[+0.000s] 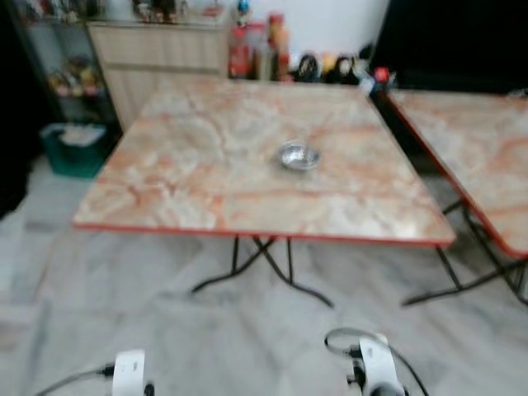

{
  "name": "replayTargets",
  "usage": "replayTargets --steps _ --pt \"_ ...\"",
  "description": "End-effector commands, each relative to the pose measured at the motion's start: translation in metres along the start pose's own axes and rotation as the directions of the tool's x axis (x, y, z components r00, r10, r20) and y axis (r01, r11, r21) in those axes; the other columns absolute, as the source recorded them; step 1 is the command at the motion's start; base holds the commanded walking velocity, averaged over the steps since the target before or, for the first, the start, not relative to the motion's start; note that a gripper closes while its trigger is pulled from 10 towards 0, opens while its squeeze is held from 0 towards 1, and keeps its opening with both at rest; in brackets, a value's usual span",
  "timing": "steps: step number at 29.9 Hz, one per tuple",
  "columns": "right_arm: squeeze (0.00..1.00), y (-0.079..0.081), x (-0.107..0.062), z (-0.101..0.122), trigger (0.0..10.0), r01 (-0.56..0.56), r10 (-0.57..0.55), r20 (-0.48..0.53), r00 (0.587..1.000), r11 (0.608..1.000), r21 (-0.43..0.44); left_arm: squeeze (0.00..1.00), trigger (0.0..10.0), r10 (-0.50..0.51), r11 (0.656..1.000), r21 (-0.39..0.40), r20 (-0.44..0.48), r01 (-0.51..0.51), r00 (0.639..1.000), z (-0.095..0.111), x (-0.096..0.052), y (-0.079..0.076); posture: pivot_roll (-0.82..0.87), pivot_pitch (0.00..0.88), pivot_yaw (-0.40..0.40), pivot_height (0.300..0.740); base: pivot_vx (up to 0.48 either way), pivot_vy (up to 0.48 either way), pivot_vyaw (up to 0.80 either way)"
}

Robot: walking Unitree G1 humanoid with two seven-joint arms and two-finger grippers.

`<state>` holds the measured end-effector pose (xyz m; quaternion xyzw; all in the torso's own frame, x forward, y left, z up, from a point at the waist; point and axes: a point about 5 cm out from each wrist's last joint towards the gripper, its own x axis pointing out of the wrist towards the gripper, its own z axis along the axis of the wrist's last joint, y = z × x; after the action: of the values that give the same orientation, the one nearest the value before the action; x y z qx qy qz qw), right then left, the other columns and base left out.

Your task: Setting the table

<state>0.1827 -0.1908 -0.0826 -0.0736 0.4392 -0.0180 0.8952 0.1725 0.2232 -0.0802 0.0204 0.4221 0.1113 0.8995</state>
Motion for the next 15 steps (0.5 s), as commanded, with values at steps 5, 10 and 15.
replayTargets --steps 5,10,15 --pt "0.00 0.0009 0.0008 0.0037 10.0 0.004 -0.004 0.009 1.000 0.999 0.039 0.00 10.0 0.004 1.000 0.011 -0.029 -0.004 1.000 -0.0056 -0.0010 0.0012 0.02 0.000 -0.015 0.740 0.000 0.000 0.00" --pt "0.00 0.0014 0.0007 0.0033 10.0 0.003 -0.003 0.008 1.000 0.999 0.047 0.00 10.0 0.005 1.000 0.016 -0.034 -0.004 0.999 -0.0061 -0.0010 0.0014 0.02 0.000 -0.014 0.740 0.000 0.000 0.00" --pt "0.00 0.0010 0.0008 0.0033 10.0 0.002 -0.003 0.005 1.000 0.999 0.050 0.00 10.0 0.007 1.000 0.026 -0.033 -0.007 0.999 -0.0048 -0.0006 0.0015 0.02 0.000 -0.014 0.740 0.000 0.000 0.00"
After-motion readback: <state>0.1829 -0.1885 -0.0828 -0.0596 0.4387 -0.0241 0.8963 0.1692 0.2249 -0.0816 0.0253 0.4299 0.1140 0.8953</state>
